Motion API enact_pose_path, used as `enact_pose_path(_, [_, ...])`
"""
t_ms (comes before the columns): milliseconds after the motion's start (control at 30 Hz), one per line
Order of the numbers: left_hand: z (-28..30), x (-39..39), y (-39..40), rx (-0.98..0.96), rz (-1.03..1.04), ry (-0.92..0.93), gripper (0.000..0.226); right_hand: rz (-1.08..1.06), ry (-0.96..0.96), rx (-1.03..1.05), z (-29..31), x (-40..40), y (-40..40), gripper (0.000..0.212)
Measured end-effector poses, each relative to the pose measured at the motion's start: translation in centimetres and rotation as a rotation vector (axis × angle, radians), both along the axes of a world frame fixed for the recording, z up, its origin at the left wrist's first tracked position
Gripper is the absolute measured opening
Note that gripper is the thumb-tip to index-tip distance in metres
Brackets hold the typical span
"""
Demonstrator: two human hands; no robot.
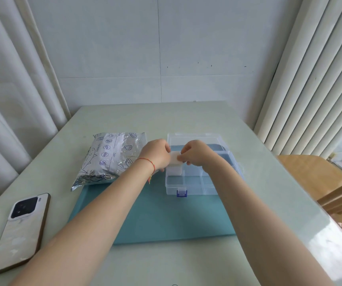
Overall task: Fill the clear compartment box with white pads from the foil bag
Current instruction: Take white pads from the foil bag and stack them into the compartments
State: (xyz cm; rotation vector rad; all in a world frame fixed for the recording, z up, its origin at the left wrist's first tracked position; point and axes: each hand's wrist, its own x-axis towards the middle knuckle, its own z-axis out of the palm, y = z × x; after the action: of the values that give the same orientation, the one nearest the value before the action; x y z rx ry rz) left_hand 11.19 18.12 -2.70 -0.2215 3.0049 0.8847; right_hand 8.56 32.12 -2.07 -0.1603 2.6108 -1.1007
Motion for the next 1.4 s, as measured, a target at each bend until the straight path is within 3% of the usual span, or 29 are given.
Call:
enact_pose_path(233, [-0.1, 0.1, -0.3, 0.121, -0.015, -0.067, 0.026, -0.060, -0.004, 0.116, -0.9, -1.3, -0.7, 0.033])
enact_pose_path(367, [-0.1, 0.3, -0.3, 0.152, -0.020, -0.100, 0.027, -0.066, 0.004, 0.147, -1.5, -1.5, -1.3, 0.026])
enact_pose_path(567, [0.0, 0.1, -0.2, 0.157, -0.028, -0.168, 0.039, 0.056, 0.030, 0.309, -1.4, -1.6, -1.7, 0.030])
enact_pose_path(800, [0.3, 0.3, -0.2, 0.184, -0.029, -0.182, 0.037, 0.210, 0.050, 0.421, -0.4, -1.0, -1.7, 0.034])
enact_pose_path(1033, [1.2, 0.6, -1.0, 0.251, -0.002, -0.090, 0.026, 0.207, 0.077, 0.309, 1.4, -1.1, -1.4, 0.022])
enact_pose_path(1100, [1.8, 0.7, -2.1, 0.125, 0.042, 0.094, 0.022, 0.134, 0.172, 0.256, 1.6, -1.4, -1.9, 0.021])
enact_pose_path(1200, [2.4, 1.4, -4.2, -0.211, 0.119, 0.303, 0.014, 0.076, 0.324, 0.227, 1.8, -1.7, -3.3, 0.021])
enact_pose_path(1333, [1.6, 1.6, -5.6, -0.476, 0.119, 0.196, 0.045, 0.236, 0.340, 0.288, 1.2, -1.4, -6.8, 0.015])
enact_pose_path(1400, [0.9, 1.5, -5.7, -0.507, 0.108, 0.161, 0.045, 0.278, 0.314, 0.358, 0.3, -1.4, -8.2, 0.021])
